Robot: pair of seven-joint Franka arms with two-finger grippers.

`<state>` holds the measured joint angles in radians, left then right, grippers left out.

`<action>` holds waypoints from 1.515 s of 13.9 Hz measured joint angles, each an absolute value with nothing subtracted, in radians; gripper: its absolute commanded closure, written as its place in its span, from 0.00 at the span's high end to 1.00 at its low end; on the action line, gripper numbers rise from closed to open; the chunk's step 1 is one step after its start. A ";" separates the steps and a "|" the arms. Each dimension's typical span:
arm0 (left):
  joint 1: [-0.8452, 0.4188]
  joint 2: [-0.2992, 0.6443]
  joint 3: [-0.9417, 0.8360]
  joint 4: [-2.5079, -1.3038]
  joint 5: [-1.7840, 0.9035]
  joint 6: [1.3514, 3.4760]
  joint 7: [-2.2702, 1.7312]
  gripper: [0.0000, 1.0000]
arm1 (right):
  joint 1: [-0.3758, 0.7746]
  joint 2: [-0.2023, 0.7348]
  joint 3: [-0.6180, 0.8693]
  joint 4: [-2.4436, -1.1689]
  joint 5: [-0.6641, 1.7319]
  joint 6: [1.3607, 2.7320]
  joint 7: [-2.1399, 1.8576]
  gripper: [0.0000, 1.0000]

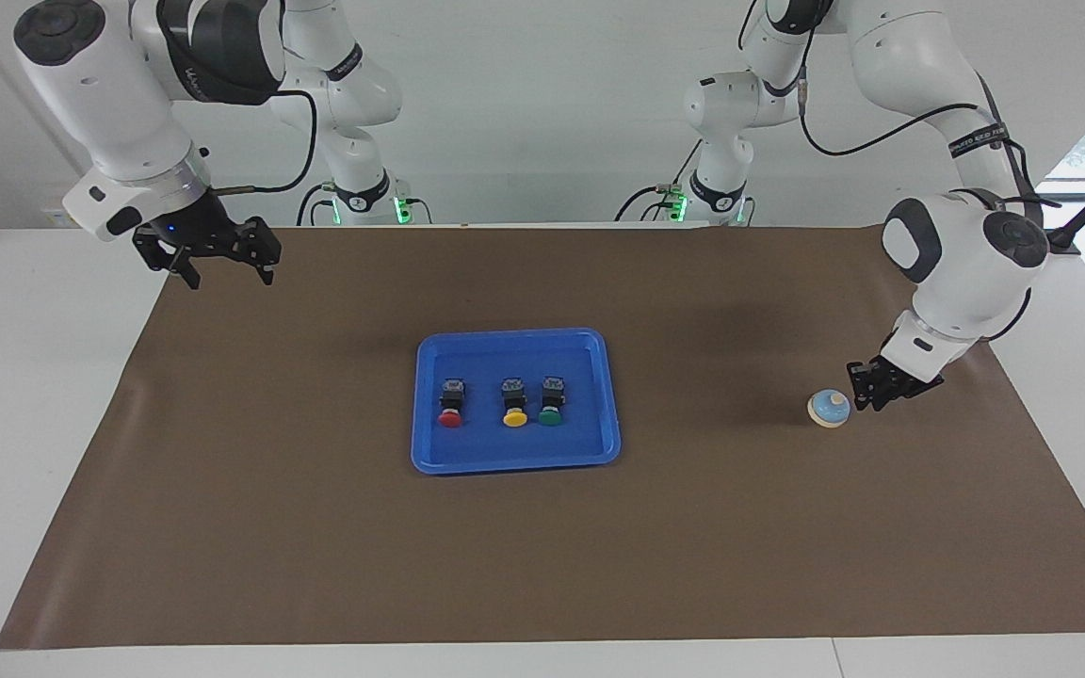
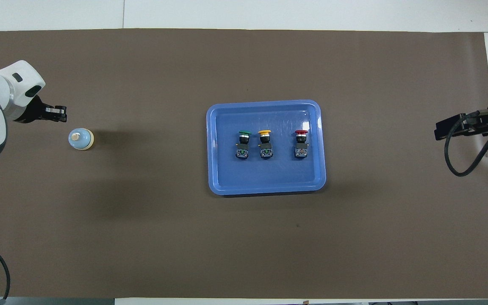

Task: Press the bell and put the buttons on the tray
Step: 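Press down on the bell top with the left gripper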

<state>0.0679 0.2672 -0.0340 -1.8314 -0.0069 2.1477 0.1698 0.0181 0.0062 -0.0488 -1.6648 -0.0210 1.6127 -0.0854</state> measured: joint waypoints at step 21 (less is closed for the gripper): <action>0.074 0.216 -0.037 -1.971 -0.007 2.180 0.170 0.00 | 0.018 0.006 -0.049 -1.665 -0.021 1.613 -0.085 1.00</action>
<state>0.0745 0.2156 -0.0367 -1.9712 -0.0069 2.1797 0.1698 0.0181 0.0062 -0.0488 -1.6648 -0.0210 1.6127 -0.0854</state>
